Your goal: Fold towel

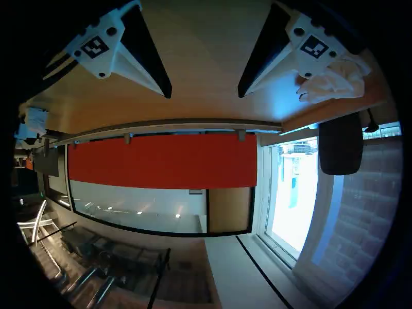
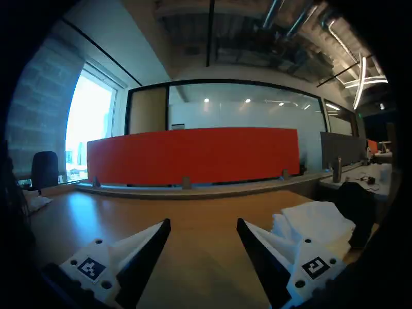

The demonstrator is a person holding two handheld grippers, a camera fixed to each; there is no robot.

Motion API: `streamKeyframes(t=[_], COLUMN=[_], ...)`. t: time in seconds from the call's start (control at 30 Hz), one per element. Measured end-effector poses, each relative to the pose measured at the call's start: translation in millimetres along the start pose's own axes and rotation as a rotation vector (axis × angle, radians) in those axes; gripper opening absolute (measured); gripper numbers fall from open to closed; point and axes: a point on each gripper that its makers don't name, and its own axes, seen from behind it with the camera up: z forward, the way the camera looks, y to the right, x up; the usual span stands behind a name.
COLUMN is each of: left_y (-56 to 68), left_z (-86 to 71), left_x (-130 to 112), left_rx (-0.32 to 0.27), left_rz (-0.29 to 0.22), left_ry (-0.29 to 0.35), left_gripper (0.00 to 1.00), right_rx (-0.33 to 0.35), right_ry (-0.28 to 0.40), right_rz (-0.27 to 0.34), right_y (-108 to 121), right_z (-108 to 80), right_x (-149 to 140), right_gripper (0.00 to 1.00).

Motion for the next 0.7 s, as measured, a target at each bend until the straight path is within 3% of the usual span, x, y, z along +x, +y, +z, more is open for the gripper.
streamKeyframes(t=[0.7], left_y=[-0.5], left_z=[0.7], left_x=[-0.3], left_rx=[0.000], left_rz=[0.000], left_ry=[0.000], left_gripper=[0.95], right_rx=[-0.003], right_ry=[-0.004], right_rz=[-0.041], right_y=[-5.7], right_z=[1.0], right_x=[-0.1], right_gripper=[1.00])
